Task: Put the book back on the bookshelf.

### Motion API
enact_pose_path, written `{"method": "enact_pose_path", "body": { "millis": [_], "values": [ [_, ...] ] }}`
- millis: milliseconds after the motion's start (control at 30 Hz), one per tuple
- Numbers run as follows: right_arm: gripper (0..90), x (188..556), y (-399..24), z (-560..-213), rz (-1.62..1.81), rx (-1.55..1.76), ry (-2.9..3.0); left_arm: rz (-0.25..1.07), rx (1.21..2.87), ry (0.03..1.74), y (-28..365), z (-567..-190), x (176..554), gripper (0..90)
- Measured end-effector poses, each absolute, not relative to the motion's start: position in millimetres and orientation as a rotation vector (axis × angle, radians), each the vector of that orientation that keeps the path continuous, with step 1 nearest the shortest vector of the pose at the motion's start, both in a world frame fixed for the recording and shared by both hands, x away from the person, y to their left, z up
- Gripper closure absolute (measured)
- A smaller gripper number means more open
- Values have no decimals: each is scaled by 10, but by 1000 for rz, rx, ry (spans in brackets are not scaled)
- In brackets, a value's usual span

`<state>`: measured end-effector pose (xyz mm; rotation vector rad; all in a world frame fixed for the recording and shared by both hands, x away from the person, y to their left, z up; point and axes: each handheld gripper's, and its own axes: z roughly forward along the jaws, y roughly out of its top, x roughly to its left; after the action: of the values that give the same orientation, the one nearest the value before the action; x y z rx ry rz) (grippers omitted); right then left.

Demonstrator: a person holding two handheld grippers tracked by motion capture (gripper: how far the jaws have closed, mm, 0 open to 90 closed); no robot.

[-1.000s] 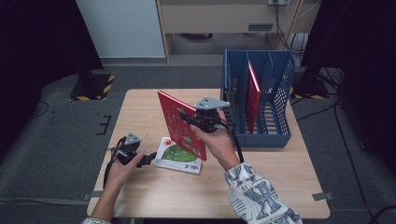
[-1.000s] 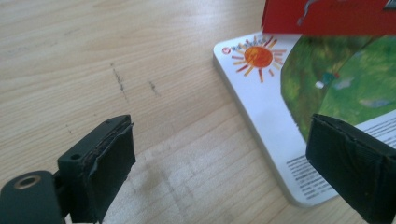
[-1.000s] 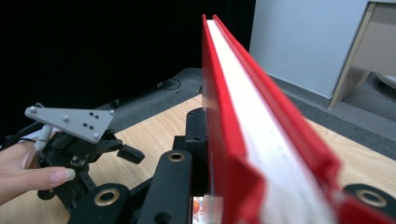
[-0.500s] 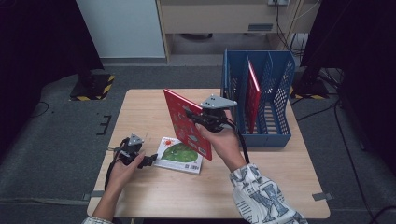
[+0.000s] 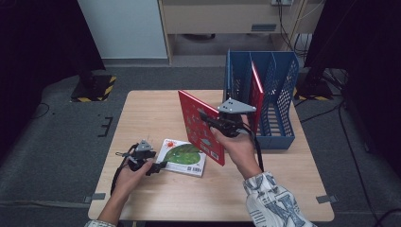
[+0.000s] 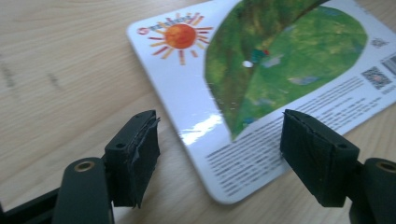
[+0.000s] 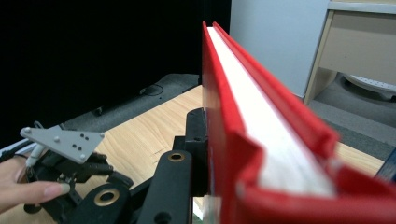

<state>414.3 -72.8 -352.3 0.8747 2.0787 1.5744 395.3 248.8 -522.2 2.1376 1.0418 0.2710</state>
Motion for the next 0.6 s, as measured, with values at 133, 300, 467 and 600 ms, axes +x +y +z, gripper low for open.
{"method": "enact_pose_path", "body": {
  "millis": [133,300,467,600],
  "values": [
    [793,4125,-771,-3518,1570,885,2072,243,2127,1046,2469,-5232,3947,276],
    [793,4106,-824,-3513,1565,895,2069,212,2106,1062,2499,-5252,3948,276],
    [792,4086,-882,-3509,1561,904,2063,204,2113,1063,2512,-5245,3931,283],
    [792,4069,-942,-3527,1566,918,2056,205,2114,1065,2512,-5242,3919,288]
  ]
}}
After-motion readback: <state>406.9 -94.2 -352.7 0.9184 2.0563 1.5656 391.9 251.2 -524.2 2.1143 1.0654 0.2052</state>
